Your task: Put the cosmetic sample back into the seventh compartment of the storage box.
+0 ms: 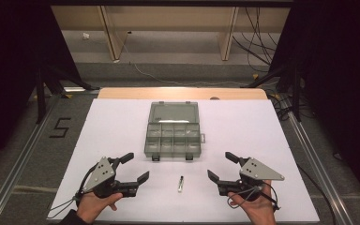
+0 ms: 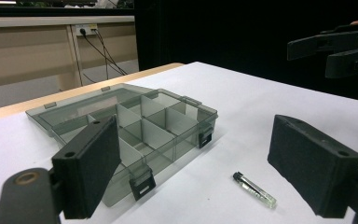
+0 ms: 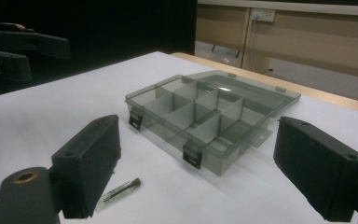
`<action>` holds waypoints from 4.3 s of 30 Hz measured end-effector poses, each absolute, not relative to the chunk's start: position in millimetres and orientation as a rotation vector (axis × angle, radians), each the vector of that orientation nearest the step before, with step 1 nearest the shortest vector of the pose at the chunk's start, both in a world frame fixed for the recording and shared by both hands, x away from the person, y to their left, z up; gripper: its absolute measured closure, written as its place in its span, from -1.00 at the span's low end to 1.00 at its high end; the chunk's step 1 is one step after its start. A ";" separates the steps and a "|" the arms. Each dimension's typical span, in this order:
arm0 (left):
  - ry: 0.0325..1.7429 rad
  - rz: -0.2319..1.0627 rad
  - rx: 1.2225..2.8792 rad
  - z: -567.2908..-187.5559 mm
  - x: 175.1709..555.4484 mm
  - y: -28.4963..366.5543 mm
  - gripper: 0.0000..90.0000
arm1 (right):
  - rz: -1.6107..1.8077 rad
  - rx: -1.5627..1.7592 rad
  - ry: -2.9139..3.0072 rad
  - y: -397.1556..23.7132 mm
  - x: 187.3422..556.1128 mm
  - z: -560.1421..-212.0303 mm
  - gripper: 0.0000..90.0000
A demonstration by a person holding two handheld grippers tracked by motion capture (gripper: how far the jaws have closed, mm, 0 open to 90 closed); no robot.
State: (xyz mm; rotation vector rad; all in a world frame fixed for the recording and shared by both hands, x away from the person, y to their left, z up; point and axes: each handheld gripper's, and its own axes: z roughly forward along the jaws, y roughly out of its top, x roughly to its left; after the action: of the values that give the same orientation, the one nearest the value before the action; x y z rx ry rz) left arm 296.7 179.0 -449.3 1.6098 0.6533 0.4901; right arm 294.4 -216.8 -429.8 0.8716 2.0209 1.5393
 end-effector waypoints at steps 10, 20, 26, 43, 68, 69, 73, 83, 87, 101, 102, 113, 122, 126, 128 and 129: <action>0.662 0.494 1.620 -449.2 296.1 179.4 -0.65 | 1.529 0.820 2.050 -214.4 294.4 -427.2 -0.65; 0.669 0.490 1.622 -449.8 296.1 179.3 -0.65 | 1.493 0.743 2.095 -206.1 295.8 -422.4 -0.65; 0.668 0.491 1.625 -450.0 296.4 179.5 -0.65 | 1.464 0.693 2.143 -199.7 296.3 -419.1 -0.65; 0.679 0.484 1.616 -450.8 297.2 180.0 -0.65 | 1.327 0.565 2.331 -172.9 314.4 -410.2 -0.65; 0.676 0.484 1.616 -450.6 297.4 179.6 -0.65 | 1.112 0.415 2.620 -135.2 333.5 -417.2 -0.65; 0.676 0.485 1.615 -450.5 297.5 179.7 -0.65 | 1.105 0.408 2.627 -133.4 334.6 -417.8 -0.65; 0.670 0.489 1.617 -450.2 297.6 180.1 -0.65 | 1.074 0.406 2.650 -126.9 337.5 -419.9 -0.64; 0.666 0.488 1.617 -450.1 297.8 180.2 -0.65 | 0.991 0.383 2.715 -113.8 341.9 -424.0 -0.64; 0.668 0.488 1.616 -450.0 297.5 180.1 -0.65 | 0.952 0.370 2.755 -108.5 342.5 -427.5 -0.64; 0.668 0.489 1.617 -449.9 297.5 180.2 -0.65 | 0.813 0.337 2.856 -95.7 350.6 -442.4 -0.63; 0.668 0.489 1.617 -449.9 297.5 180.2 -0.65 | 0.799 0.346 2.858 -95.0 350.8 -443.3 -0.63; 0.669 0.489 1.615 -449.7 297.4 180.3 -0.65 | 0.714 0.343 2.918 -87.9 355.1 -453.5 -0.63; 0.668 0.489 1.616 -449.8 297.5 180.2 -0.65 | 0.667 0.346 2.954 -84.6 358.5 -459.6 -0.63; 0.668 0.487 1.616 -449.9 297.5 180.1 -0.65 | 0.646 0.346 2.960 -83.9 359.8 -461.7 -0.62; 0.668 0.488 1.616 -449.8 297.5 180.2 -0.65 | 0.645 0.339 2.968 -83.6 360.9 -462.9 -0.61; 0.668 0.487 1.616 -449.8 297.4 180.2 -0.65 | 0.639 0.346 2.971 -83.4 361.0 -463.4 -0.60</action>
State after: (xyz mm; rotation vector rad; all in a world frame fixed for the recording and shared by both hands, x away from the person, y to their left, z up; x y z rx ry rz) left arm 297.4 180.2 -449.8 1.6159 0.6678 0.4873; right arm 361.0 -83.4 -463.4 0.3460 2.9709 0.6386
